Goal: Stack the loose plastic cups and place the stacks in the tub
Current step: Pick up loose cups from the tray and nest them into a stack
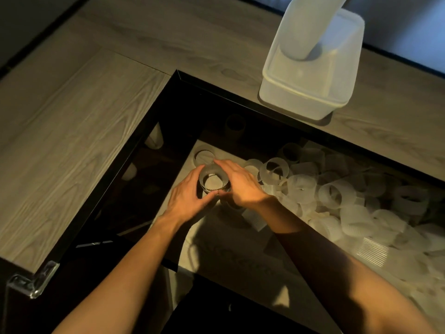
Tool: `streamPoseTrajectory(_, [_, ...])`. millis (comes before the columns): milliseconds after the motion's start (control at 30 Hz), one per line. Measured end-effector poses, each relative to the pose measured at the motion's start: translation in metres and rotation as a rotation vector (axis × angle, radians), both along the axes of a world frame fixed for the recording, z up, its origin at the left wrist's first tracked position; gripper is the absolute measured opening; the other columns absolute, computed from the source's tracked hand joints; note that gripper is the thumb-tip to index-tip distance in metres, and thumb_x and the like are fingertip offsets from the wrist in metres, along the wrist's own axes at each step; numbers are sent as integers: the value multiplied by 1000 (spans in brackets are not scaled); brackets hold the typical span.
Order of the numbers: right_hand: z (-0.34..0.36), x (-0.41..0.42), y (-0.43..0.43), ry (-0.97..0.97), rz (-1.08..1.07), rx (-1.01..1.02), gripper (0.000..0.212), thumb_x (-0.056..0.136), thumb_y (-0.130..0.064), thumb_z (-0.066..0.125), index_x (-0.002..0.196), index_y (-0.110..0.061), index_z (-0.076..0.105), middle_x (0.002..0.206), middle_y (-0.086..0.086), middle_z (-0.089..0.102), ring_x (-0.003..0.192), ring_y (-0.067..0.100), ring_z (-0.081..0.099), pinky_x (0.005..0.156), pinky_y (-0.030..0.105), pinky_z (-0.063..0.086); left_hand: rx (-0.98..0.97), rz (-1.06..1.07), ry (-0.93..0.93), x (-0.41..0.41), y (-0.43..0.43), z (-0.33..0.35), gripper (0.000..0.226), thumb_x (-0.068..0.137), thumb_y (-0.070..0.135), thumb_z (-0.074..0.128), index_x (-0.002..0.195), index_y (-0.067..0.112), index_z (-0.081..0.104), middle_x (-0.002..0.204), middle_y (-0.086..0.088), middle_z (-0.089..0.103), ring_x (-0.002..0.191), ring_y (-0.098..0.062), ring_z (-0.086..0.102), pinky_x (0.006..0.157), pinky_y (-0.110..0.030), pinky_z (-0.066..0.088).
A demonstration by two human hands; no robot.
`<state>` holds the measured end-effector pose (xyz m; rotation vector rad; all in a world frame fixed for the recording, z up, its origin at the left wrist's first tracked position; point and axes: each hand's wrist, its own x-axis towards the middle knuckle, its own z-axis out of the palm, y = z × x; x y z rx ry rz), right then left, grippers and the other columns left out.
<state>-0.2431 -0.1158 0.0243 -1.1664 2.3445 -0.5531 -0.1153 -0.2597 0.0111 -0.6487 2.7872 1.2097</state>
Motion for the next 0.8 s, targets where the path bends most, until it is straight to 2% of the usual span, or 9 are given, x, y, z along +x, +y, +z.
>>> streamPoseTrajectory(100, [-13,-1,-2,-30,-29,10,94,81,-35,81,156,-24,26,155,2,37,143,21,36,116,46,35,32,-15,-9,-2,-2,-9,86,85,69,64,152,29,30,151,3,45,136,-15,45,104,-26,35])
streamPoseTrajectory(300, [-24,-5,-7,-42,-71,-7,92,77,-26,85,152,-27,31,150,-1,43,140,20,42,113,45,40,-29,-5,1,-10,-6,-10,81,85,63,67,148,22,38,145,1,48,130,-15,48,98,-23,33])
streamPoseTrajectory(433, [-26,-6,-13,-113,-94,28,92,79,-20,82,154,-29,29,153,-1,40,142,22,40,116,41,36,3,34,-9,-8,-4,-15,80,83,48,78,148,25,37,146,3,48,130,-17,50,99,-28,41])
streamPoseTrajectory(533, [-29,-10,-18,-188,-70,176,101,78,-12,81,157,-30,20,159,0,32,147,24,32,120,42,28,12,22,-23,-7,-2,-23,83,78,40,83,146,27,37,146,3,47,130,-18,51,103,-40,48])
streamPoseTrajectory(667, [-39,-6,-16,-154,-23,241,106,78,-9,79,159,-27,13,161,0,27,148,24,29,120,41,25,33,28,-66,-7,1,-31,86,78,40,83,147,31,33,149,5,40,131,-18,49,103,-43,48])
streamPoseTrajectory(800, [-48,-1,-16,-100,-12,207,99,82,-16,80,159,-23,17,159,5,34,147,26,34,120,42,28,62,29,-92,-6,5,-35,87,77,45,81,147,36,31,152,7,36,130,-19,50,103,-46,49])
